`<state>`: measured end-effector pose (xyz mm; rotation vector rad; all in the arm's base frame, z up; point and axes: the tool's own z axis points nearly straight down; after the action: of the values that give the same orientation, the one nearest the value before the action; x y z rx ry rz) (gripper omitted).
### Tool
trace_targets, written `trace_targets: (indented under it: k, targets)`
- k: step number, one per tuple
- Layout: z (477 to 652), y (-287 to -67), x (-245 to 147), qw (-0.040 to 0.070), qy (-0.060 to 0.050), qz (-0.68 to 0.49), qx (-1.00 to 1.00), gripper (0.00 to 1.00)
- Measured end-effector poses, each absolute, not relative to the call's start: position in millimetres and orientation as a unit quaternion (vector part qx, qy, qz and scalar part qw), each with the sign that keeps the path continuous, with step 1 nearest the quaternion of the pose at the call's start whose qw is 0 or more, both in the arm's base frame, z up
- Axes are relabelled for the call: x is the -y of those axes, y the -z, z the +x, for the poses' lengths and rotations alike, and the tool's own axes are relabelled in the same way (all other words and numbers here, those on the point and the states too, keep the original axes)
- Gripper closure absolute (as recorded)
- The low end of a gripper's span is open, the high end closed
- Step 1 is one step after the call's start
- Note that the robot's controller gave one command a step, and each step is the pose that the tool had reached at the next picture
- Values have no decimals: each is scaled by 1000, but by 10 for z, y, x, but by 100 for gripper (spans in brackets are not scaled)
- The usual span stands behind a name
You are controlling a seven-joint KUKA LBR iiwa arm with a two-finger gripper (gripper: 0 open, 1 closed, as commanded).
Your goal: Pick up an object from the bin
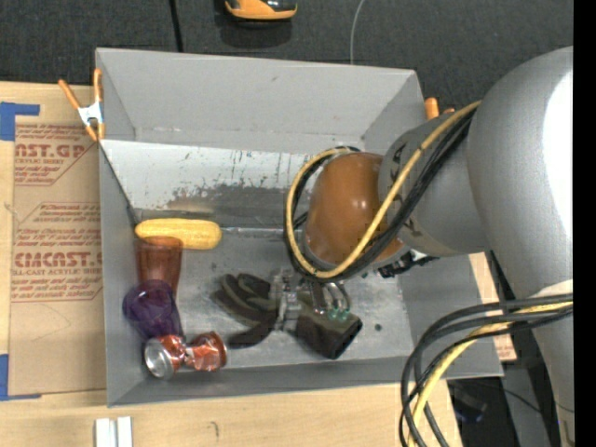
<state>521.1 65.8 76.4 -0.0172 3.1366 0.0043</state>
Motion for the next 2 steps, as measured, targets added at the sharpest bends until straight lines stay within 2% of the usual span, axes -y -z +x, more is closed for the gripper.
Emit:
trace_targets:
  k: [1,2]
  targets:
    - [5490,-717,-701,1,0,-26,-1000,100]
    - [5490,-717,-701,1,-1,-25,-1000,100]
